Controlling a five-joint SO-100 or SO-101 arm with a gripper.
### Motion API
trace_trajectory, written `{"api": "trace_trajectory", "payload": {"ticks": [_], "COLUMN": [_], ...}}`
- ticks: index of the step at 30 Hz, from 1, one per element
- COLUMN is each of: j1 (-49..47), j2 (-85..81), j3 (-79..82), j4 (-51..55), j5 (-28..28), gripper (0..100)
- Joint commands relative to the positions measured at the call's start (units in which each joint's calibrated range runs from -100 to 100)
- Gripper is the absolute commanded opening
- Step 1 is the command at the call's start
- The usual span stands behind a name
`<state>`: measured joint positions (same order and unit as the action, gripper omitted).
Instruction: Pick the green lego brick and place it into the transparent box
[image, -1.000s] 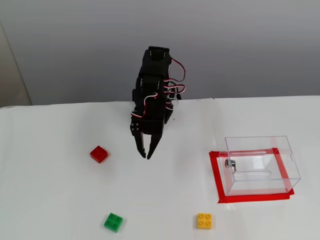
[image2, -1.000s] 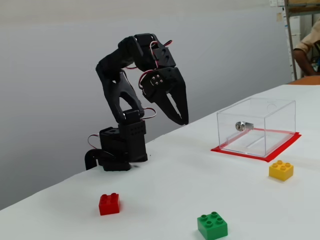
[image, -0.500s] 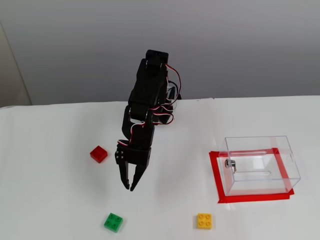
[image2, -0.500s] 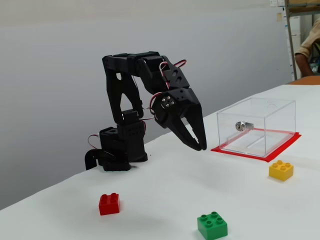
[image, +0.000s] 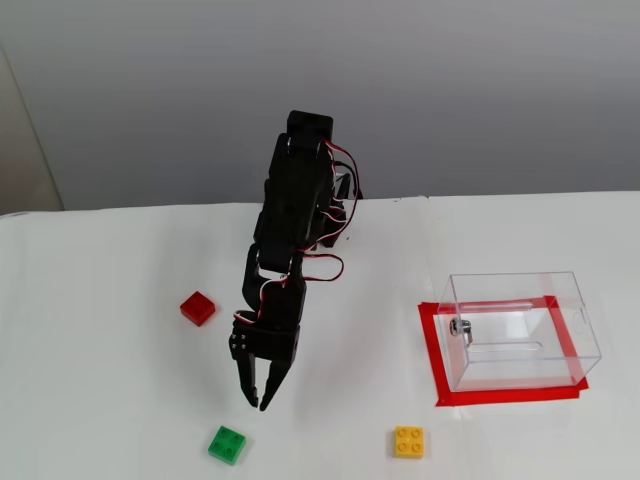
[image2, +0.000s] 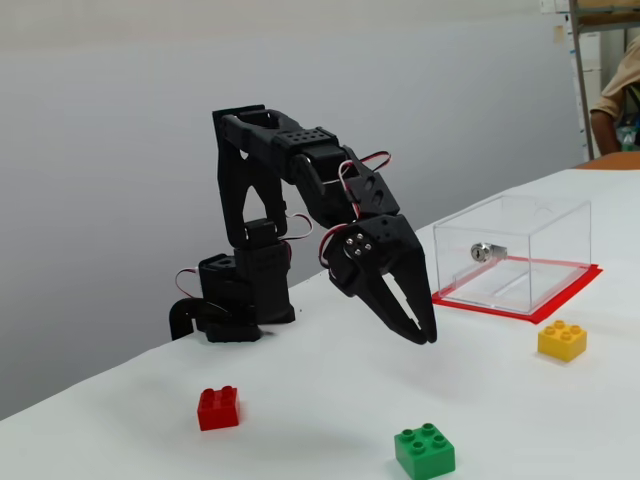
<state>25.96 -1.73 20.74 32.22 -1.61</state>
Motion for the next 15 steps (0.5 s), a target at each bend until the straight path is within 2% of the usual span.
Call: {"api": "trace_trajectory", "payload": {"ticks": [1, 4, 11, 15], "j1": [-0.5, -0.9, -1.2, -1.2], "j2": [0.8, 1.9, 4.7, 6.0], "j3": [-3.3, -3.3, -3.4, -3.4], "j4": [-0.9, -0.9, -1.0, -2.0], "j5": [0.1, 0.1, -0.3, 0.0], "gripper": [2, 7, 31, 38]}}
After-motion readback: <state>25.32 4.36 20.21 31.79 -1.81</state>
